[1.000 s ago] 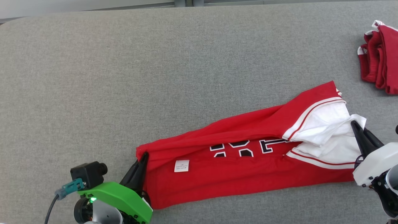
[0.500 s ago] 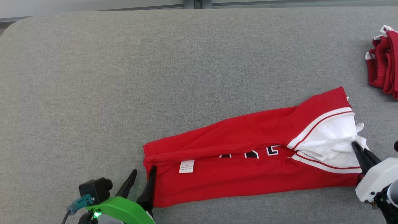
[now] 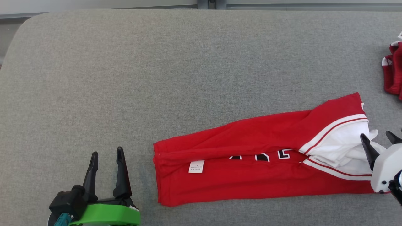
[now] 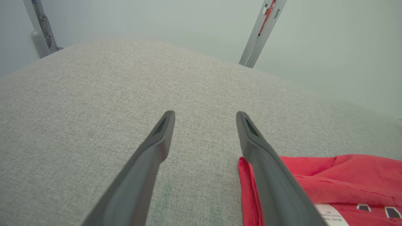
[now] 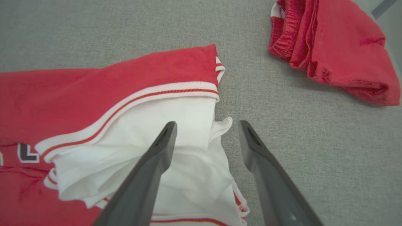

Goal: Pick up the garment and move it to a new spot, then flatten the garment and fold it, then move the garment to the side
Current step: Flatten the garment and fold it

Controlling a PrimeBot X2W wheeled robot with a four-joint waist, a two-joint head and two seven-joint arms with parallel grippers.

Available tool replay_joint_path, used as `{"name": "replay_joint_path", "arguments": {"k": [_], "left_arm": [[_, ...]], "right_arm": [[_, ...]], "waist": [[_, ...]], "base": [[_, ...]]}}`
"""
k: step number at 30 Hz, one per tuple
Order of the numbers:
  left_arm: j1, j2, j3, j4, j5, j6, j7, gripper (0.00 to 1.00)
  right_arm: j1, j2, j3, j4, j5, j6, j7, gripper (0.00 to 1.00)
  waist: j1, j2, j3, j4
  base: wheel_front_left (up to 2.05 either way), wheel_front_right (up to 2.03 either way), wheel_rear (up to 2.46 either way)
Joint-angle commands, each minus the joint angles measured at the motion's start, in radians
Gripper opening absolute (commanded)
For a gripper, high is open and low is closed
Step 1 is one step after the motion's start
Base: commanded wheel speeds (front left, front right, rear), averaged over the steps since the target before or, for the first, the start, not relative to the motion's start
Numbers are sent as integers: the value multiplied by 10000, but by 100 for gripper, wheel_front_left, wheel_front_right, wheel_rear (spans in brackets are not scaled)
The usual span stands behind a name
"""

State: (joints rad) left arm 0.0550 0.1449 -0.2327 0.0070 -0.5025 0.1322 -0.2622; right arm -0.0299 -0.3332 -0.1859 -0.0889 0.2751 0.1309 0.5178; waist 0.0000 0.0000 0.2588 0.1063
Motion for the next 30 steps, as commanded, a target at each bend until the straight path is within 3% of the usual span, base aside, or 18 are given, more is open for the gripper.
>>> {"name": "replay_joint_path", "arguments": {"k": [1, 9, 14, 19, 20, 21, 25, 30], "left_arm": [[195, -242, 262, 19, 365, -253, -25, 100], [368, -894, 1124, 367, 1332, -1281, -29, 100], [294, -940, 1179, 472, 1164, -1376, -30, 100], [335, -938, 1165, 500, 1149, -1325, -30, 100], [355, -937, 1146, 517, 1147, -1330, -30, 100], [390, -937, 1123, 544, 1153, -1336, -30, 100], [558, -937, 1037, 654, 1156, -1372, -31, 100], [801, -936, 948, 775, 1086, -1308, -31, 100]], "right_arm": [[-217, -82, 126, 343, -351, -6, 172, 100], [-796, -113, 224, 2338, -1109, -12, 346, 100], [-1091, -132, 369, 3222, -623, -12, 307, 100], [-1229, 216, 1150, 4097, 789, 45, 440, 100], [-1298, 199, 1183, 4143, 970, 53, 221, 40], [-1338, 138, 1263, 4249, 1142, 51, 63, 0], [-1462, -141, 928, 4727, 1993, -4, -440, 0], [-1487, -955, -408, 4951, 2495, -19, -887, 0]], "waist": [[0, 0, 120, 126], [0, 0, 215, 450], [0, 0, 149, 574], [0, 0, -23, 702], [0, 0, -51, 734], [0, 0, -103, 764], [0, 0, -385, 843], [0, 0, -905, 1057]], "base": [[0, 0, 0], [0, 0, 0], [0, 0, 0], [0, 0, 0], [0, 0, 0], [0, 0, 0], [0, 0, 0], [0, 0, 0]]}}
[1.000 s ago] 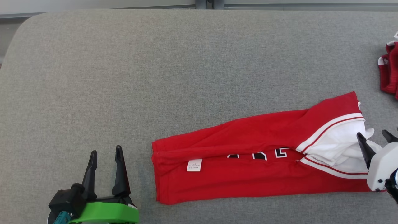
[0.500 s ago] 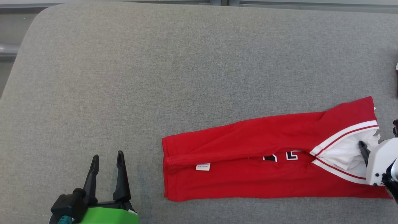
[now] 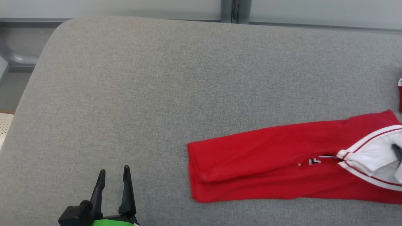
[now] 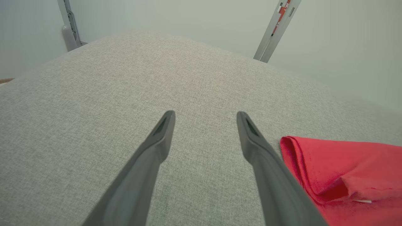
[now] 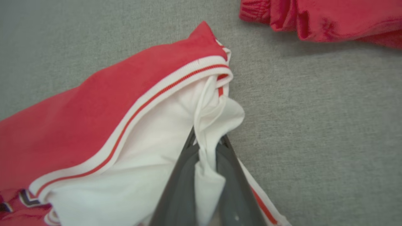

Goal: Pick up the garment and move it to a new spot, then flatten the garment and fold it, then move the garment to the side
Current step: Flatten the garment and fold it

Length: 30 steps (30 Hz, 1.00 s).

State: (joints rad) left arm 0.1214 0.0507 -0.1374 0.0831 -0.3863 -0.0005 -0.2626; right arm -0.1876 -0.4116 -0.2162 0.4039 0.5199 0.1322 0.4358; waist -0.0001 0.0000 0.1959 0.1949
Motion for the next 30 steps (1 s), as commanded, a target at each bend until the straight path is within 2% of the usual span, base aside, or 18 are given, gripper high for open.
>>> {"name": "replay_joint_path", "arguments": {"k": [1, 6, 8, 10, 13, 18, 23, 30], "left_arm": [[181, 5, -26, 15, -124, 44, -25, 100], [391, 5, -156, 10, -236, 121, -27, 100], [443, 6, -162, 9, -262, 162, -27, 100], [503, 4, -179, 22, -248, 179, -27, 100], [519, 6, -237, 53, -324, 201, -26, 100], [272, 10, -407, 75, -415, 196, -26, 100], [148, 8, -508, 210, -391, 203, -28, 100], [46, 8, -555, 372, -325, 159, -28, 100]], "right_arm": [[157, -367, -449, -20, 110, -28, -89, 0], [635, -1307, -1806, -569, 54, -24, 278, 0], [779, -1453, -1951, -1102, 51, -17, 559, 0], [908, -1386, -1680, -1825, 161, -17, 864, 0], [1094, -1002, -808, -2878, 341, -17, 1245, 0], [1423, -93, 1428, -4146, 674, -17, 1633, 0], [1478, 879, 3143, -4131, 602, -17, 1280, 0], [1208, 1971, 4084, -3664, 504, -17, 329, 0]], "waist": [[1, 0, -392, 250], [1, 0, -720, 545], [1, 0, -772, 597], [1, 0, -801, 621], [1, 0, -807, 621], [1, 0, -726, 610], [1, 0, -635, 580], [1, 0, -524, 511]], "base": [[0, 0, 0], [0, 0, 0], [0, 0, 0], [0, 0, 0], [0, 0, 0], [0, 0, 0], [0, 0, 0], [0, 0, 0]]}}
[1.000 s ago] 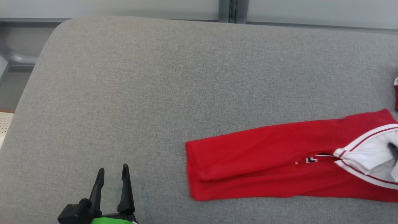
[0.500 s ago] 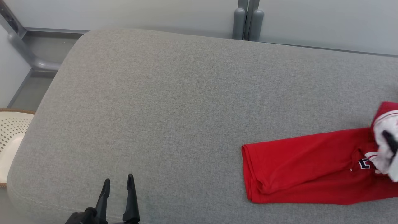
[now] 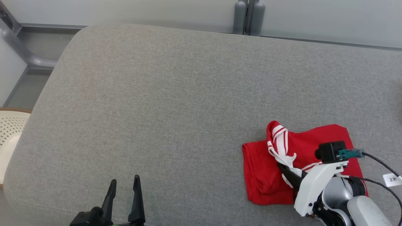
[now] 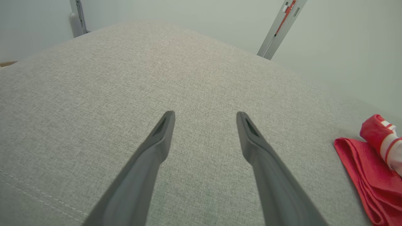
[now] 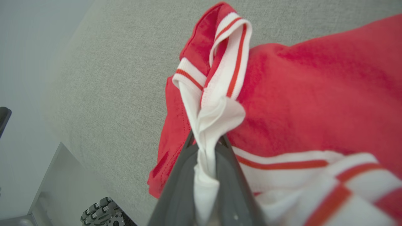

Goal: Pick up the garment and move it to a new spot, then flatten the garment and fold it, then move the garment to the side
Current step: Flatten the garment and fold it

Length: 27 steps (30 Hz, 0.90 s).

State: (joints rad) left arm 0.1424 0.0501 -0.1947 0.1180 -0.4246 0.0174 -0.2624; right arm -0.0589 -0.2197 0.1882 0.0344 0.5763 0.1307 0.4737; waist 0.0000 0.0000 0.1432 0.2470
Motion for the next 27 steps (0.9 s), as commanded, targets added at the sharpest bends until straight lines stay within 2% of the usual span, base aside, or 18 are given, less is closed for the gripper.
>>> {"name": "replay_joint_path", "arguments": {"k": [1, 8, 9, 10, 11, 12, 18, 23, 27], "left_arm": [[-170, 14, 32, 32, 58, -19, -30, 100], [-198, 14, -16, 112, 54, -23, -30, 100], [-192, 14, -28, 122, 54, -22, -30, 100], [-189, 14, -45, 128, 57, -19, -30, 100], [-177, 14, -50, 136, 58, -14, -30, 100], [-145, 14, -55, 139, 59, -8, -30, 100], [35, 14, 5, 206, 147, -37, -30, 100], [172, 14, 158, 214, 333, -68, -30, 100], [344, 14, 309, 170, 487, -115, -28, 100]], "right_arm": [[-83, 120, 97, 83, -116, -2, -122, 0], [-307, 661, 402, 630, -431, -2, -601, 0], [-328, 758, 426, 701, -428, -2, -659, 6], [-336, 859, 494, 792, -417, -1, -700, 23], [-341, 930, 535, 862, -420, -2, -735, 47], [-372, 1021, 579, 915, -391, -2, -764, 100], [-448, 1475, 1074, 979, 356, -2, -1134, 100], [-309, 1587, 1602, 453, 1068, -2, -1716, 100], [9, 1054, 1551, -240, 922, -2, -2815, 100]], "waist": [[0, 0, 9, -25], [0, 0, -36, -143], [0, 0, -53, -149], [0, 0, -74, -151], [0, 0, -105, -157], [0, 0, -130, -167], [0, 0, -299, -270], [0, 0, -588, -499], [0, 0, -957, -748]], "base": [[0, 0, 0], [0, 0, 0], [0, 0, 0], [0, 0, 0], [0, 0, 0], [0, 0, 0], [0, 0, 0], [0, 0, 0], [0, 0, 0]]}}
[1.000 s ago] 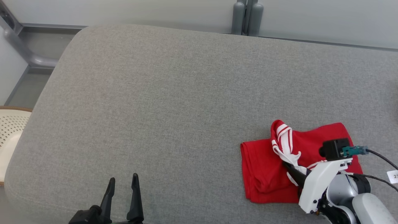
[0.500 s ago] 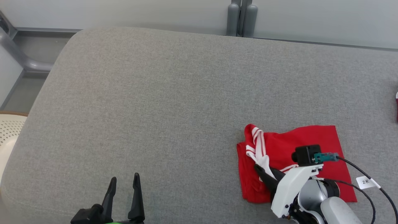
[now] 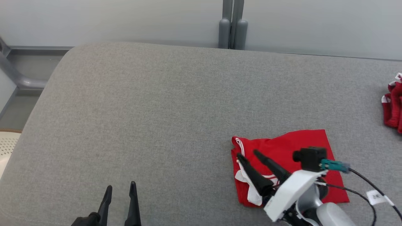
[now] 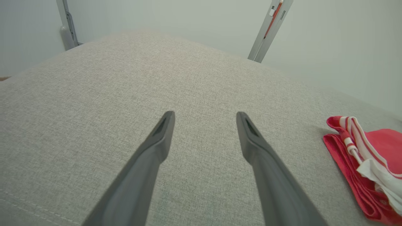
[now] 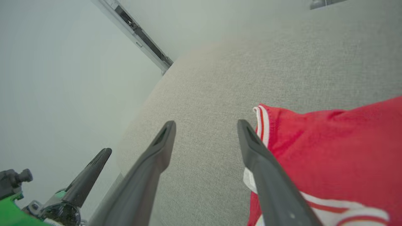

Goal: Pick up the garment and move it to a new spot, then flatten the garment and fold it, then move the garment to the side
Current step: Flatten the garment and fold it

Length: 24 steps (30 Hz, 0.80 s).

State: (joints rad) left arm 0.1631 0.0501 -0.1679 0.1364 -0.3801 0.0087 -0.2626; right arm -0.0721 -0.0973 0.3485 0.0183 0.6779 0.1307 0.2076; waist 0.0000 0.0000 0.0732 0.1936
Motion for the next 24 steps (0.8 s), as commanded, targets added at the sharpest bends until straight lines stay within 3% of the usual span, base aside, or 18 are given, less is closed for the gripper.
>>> {"name": "replay_joint_path", "arguments": {"k": [1, 5, 10, 16, 24], "left_arm": [[183, 14, 96, -33, 85, -30, -28, 100], [380, 15, 318, -134, 271, -44, -28, 100], [465, 14, 451, -213, 372, -56, -28, 100], [544, 15, 705, -231, 812, -104, -28, 100], [579, 14, 881, -393, 1748, -466, -28, 100]], "right_arm": [[259, -338, -158, -222, -222, -2, -519, 100], [958, -1237, -910, -430, -967, -2, -2202, 100], [1692, -2015, -2396, 551, -2574, -2, -3964, 100], [1970, -1780, -3843, 1797, -4441, -2, -4729, 100], [2516, -1227, -4551, 905, -5939, -7, -4723, 100]], "waist": [[0, 0, -347, -272], [0, 0, -704, -516], [0, 0, -901, -741], [0, 0, -1030, -883], [0, 0, -987, -729]], "base": [[0, 0, 0], [0, 0, 0], [0, 0, 0], [0, 0, 0], [0, 0, 0]]}}
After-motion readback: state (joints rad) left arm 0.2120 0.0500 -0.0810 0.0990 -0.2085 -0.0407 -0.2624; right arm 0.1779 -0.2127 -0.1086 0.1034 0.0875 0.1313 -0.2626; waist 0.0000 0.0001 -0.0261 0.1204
